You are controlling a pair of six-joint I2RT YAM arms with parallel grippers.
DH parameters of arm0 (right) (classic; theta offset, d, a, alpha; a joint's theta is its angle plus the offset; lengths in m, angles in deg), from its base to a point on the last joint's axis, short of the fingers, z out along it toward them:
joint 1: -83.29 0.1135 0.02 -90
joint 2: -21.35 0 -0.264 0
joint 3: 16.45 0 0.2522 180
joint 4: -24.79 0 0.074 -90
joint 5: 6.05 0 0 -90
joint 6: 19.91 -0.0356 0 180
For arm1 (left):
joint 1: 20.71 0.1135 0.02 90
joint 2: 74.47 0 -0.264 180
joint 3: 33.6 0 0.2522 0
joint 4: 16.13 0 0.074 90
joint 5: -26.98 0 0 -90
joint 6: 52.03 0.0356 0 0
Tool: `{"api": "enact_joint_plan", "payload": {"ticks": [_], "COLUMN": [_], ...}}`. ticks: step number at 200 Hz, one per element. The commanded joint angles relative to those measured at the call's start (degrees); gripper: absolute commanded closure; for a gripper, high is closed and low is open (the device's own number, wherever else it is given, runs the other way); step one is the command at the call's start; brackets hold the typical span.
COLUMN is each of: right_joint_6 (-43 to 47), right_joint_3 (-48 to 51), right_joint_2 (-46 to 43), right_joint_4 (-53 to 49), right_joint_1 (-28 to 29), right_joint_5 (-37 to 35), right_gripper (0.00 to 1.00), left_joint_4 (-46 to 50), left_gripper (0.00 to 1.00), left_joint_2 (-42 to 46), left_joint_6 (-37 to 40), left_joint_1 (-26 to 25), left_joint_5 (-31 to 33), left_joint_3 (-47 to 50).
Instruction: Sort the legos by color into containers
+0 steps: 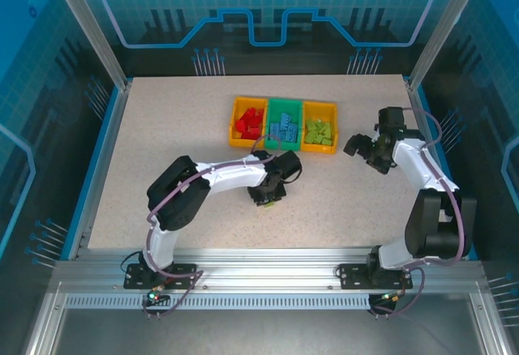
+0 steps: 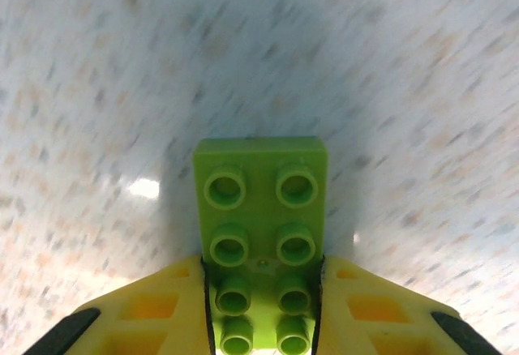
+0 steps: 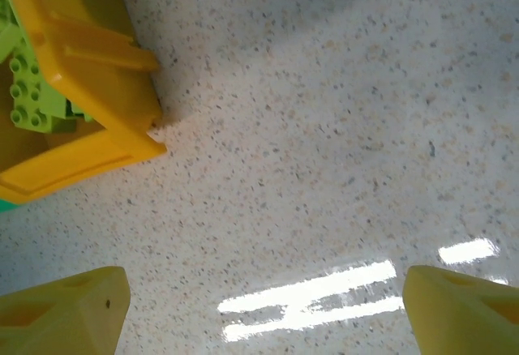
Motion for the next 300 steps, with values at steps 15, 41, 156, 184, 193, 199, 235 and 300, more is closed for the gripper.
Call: {"api": "enact_joint_plan", "payload": {"ticks": [15, 41, 156, 184, 193, 199, 235, 300], "right_joint_6": [1.2, 1.3, 1.5, 1.2, 1.2, 1.2, 2.9, 16.6], "right_joint_3": [4.0, 6.9, 16.1, 16.0, 16.0, 15.9, 16.3, 30.3], "right_joint_2": [-4.5, -6.2, -14.6, -16.0, -16.4, -16.5, -17.8, -31.6], "right_joint_4": [1.2, 1.8, 2.0, 1.8, 1.6, 1.4, 1.6, 34.1], "right_joint_1": [-1.2, -1.3, -1.3, -1.3, -1.3, -1.3, -1.3, 0.4], "right_joint_5": [-1.2, -0.8, 0.6, 1.1, 1.1, 1.2, 2.0, -2.1], "right_gripper": [0.11, 0.11, 0.11, 0.11, 0.11, 0.11, 0.10, 0.00], "left_joint_4": [-0.7, 0.6, -15.8, -17.5, -17.8, -17.9, -20.2, -33.4], "left_gripper": [0.73, 0.72, 0.71, 0.68, 0.61, 0.51, 0.01, 0.01], "left_joint_2": [-4.7, -11.5, -27.4, -28.2, -28.3, -28.2, -23.4, 9.0], "left_joint_6": [15.8, 23.9, 38.8, 38.4, 38.4, 38.2, 36.8, 44.5], "left_joint_1": [2.8, 4.4, 10.3, 11.2, 11.2, 11.2, 10.8, 10.3], "left_joint_5": [6.0, 4.5, -12.6, -15.1, -15.7, -16.2, -16.3, -1.9], "left_joint_3": [-18.2, -33.4, -55.8, -55.5, -55.5, -55.5, -49.8, -9.6]}}
